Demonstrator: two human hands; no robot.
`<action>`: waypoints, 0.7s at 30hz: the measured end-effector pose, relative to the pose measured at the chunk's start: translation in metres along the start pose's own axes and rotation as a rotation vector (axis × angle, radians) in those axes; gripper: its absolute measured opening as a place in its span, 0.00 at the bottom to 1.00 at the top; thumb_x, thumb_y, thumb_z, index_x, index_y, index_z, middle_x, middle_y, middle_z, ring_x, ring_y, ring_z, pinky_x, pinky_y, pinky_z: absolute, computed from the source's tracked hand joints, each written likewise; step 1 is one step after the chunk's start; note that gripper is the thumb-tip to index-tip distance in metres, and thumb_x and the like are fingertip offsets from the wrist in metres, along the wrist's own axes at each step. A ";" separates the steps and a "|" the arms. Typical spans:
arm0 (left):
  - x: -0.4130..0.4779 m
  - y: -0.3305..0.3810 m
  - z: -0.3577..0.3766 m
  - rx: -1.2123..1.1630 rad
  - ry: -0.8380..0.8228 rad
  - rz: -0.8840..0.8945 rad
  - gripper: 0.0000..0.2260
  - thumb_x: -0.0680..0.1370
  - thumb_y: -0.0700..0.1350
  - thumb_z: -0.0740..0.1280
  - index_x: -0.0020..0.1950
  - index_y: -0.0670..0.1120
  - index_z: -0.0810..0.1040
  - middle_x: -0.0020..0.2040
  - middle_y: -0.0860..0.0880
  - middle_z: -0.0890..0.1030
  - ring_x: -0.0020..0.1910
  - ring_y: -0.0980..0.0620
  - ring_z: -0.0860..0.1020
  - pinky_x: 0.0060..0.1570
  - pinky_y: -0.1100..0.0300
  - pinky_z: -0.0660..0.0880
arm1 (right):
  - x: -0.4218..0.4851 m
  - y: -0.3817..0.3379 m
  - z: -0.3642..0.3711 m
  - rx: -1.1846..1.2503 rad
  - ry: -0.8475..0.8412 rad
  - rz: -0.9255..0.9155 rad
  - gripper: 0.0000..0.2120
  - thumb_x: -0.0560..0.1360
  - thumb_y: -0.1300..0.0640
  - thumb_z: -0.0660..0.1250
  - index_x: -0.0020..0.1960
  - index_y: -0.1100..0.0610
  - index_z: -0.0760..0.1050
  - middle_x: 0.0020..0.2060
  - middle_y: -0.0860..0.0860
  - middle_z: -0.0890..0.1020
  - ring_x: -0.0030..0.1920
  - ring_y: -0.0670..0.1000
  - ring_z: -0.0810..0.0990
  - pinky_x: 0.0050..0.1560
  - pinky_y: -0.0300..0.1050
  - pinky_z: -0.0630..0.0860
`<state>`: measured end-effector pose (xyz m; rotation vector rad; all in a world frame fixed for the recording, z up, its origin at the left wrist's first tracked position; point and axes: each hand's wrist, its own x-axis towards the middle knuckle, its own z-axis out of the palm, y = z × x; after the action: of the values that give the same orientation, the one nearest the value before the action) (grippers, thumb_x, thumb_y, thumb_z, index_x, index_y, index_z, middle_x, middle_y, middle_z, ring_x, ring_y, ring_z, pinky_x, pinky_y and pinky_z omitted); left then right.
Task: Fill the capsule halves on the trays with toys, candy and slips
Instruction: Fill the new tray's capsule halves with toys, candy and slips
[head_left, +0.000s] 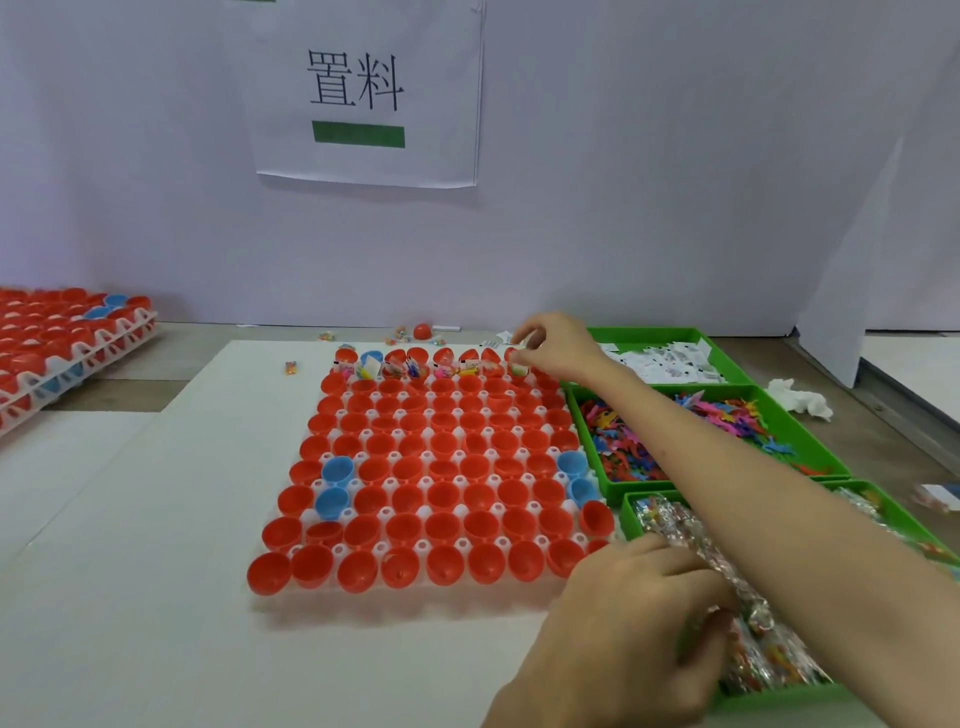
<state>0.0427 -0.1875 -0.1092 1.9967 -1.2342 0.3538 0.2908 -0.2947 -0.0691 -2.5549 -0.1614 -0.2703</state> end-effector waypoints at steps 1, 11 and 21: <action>0.001 0.001 0.000 -0.003 -0.012 -0.002 0.08 0.77 0.44 0.66 0.51 0.48 0.83 0.48 0.52 0.84 0.47 0.52 0.77 0.45 0.55 0.75 | 0.001 0.003 -0.005 0.031 0.032 0.006 0.10 0.75 0.52 0.72 0.55 0.52 0.81 0.47 0.48 0.81 0.48 0.48 0.80 0.52 0.48 0.78; 0.001 0.005 -0.002 -0.022 -0.045 -0.001 0.07 0.78 0.45 0.66 0.51 0.48 0.83 0.48 0.53 0.84 0.46 0.55 0.76 0.45 0.57 0.76 | -0.015 0.072 -0.048 -0.274 -0.047 0.330 0.20 0.75 0.57 0.70 0.65 0.63 0.77 0.64 0.59 0.79 0.64 0.59 0.78 0.63 0.55 0.75; 0.001 0.000 0.002 -0.001 -0.080 -0.017 0.09 0.77 0.43 0.66 0.54 0.50 0.82 0.51 0.54 0.83 0.50 0.54 0.75 0.46 0.55 0.76 | -0.019 0.085 -0.051 -0.140 0.205 0.323 0.04 0.75 0.60 0.71 0.48 0.55 0.85 0.50 0.52 0.86 0.51 0.52 0.82 0.55 0.51 0.80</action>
<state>0.0428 -0.1901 -0.1100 2.0367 -1.2659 0.2679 0.2786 -0.3950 -0.0759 -2.6192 0.3557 -0.4268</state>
